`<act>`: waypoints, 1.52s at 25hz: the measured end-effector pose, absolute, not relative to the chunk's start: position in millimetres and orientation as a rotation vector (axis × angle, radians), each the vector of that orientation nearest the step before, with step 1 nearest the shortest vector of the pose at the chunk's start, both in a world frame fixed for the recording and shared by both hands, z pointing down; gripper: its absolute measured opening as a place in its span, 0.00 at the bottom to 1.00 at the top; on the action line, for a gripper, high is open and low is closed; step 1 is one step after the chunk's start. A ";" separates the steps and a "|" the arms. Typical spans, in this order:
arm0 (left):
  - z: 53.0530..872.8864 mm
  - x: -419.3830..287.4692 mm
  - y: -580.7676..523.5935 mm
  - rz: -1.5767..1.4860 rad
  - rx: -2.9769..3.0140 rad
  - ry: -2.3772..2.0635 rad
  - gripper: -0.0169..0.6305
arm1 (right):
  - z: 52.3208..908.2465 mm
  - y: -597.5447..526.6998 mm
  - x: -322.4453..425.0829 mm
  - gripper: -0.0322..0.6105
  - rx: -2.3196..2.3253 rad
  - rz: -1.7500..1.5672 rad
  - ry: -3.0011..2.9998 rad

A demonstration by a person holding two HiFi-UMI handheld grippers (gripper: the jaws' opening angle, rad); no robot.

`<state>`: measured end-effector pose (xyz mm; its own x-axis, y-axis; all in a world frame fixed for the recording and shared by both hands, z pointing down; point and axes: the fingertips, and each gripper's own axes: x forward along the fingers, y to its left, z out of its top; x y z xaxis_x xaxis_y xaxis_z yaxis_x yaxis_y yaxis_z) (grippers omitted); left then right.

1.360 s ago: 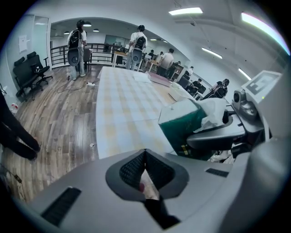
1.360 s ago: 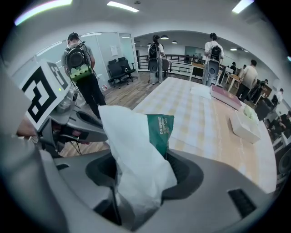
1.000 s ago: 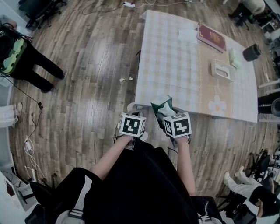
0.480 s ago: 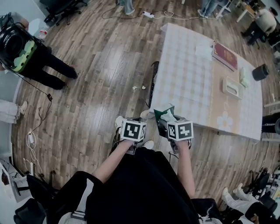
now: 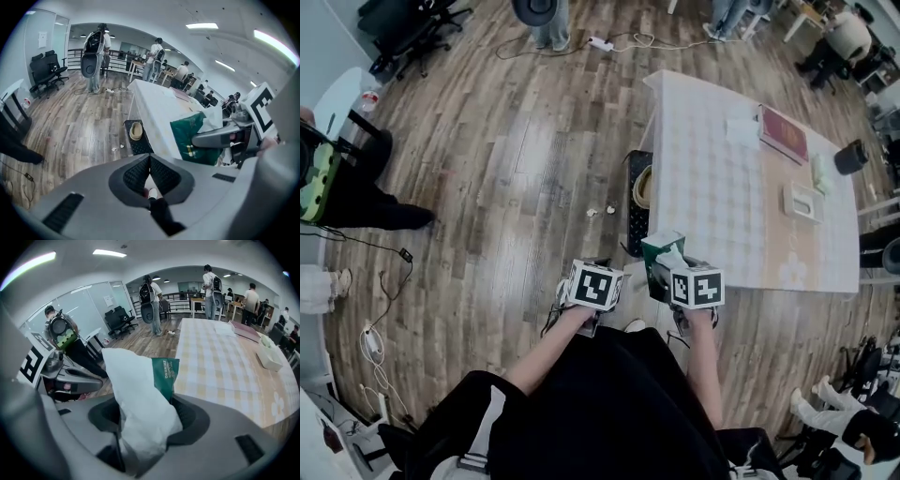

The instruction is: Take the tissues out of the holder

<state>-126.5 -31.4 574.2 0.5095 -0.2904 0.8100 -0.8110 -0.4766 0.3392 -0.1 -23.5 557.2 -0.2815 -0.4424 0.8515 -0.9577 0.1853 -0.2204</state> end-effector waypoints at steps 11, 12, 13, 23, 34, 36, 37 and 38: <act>570.3 -180.4 -86.4 0.989 2.075 -0.781 0.04 | 563.2 -55.3 -31.7 0.47 1.532 1.183 -1.697; 571.7 -184.4 -90.3 0.985 2.057 -0.781 0.04 | 563.3 -55.7 -32.0 0.47 1.539 1.189 -1.688; 573.2 -185.7 -93.4 0.972 2.042 -0.770 0.04 | 563.0 -56.8 -31.7 0.47 1.546 1.194 -1.682; 576.6 -158.7 -133.4 1.026 2.036 -0.691 0.04 | 579.9 -84.8 -7.8 0.47 1.588 1.255 -1.641; 579.8 -80.3 -190.2 1.076 2.092 -0.576 0.04 | 585.4 -145.2 45.2 0.47 1.642 1.292 -1.628; 579.4 -66.7 -198.7 1.082 2.100 -0.568 0.04 | 584.8 -155.4 56.4 0.47 1.652 1.300 -1.634; 579.3 -61.3 -202.1 1.085 2.102 -0.567 0.04 | 584.4 -160.1 61.2 0.47 1.655 1.303 -1.639; 579.3 -57.1 -204.4 1.091 2.103 -0.565 0.04 | 583.8 -164.2 65.2 0.47 1.658 1.305 -1.643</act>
